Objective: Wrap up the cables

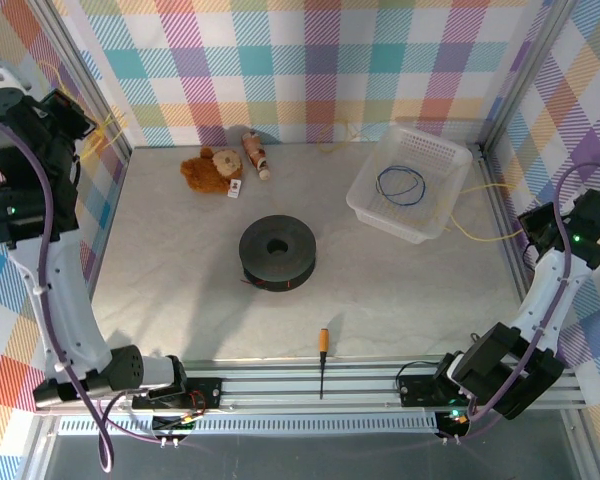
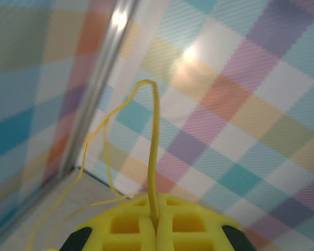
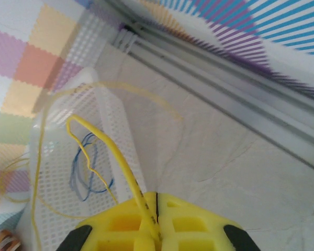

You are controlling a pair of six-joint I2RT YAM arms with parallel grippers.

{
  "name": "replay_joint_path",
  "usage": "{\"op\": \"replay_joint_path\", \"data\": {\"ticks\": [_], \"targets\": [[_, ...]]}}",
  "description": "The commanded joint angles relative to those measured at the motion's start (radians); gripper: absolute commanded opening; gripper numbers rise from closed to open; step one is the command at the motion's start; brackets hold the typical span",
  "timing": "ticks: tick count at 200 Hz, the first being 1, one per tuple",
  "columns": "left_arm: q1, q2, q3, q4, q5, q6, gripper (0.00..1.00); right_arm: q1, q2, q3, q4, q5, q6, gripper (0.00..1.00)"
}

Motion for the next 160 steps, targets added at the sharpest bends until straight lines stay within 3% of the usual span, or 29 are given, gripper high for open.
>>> {"op": "replay_joint_path", "data": {"ticks": [1, 29, 55, 102, 147, 160], "targets": [[-0.004, 0.004, -0.057, 0.112, 0.287, -0.090, 0.00, 0.013, -0.019, -0.005, 0.078, -0.188, 0.026, 0.00], [-0.119, -0.024, -0.192, 0.269, 0.403, -0.147, 0.00, 0.076, -0.045, 0.030, 0.060, -0.241, 0.011, 0.00], [-0.272, -0.030, -0.244, 0.306, 0.387, -0.115, 0.00, 0.171, -0.065, 0.101, 0.054, -0.216, -0.013, 0.00], [-0.479, -0.044, -0.322, 0.308, 0.294, -0.038, 0.00, 0.305, 0.082, 0.217, 0.076, -0.079, -0.058, 0.00], [-0.559, -0.057, -0.373, 0.297, 0.273, -0.003, 0.00, 0.397, 0.293, 0.301, 0.108, 0.113, -0.070, 0.00], [-0.575, -0.061, -0.391, 0.305, 0.277, 0.003, 0.00, 0.444, 0.317, 0.288, 0.148, 0.221, -0.088, 0.00]]}}
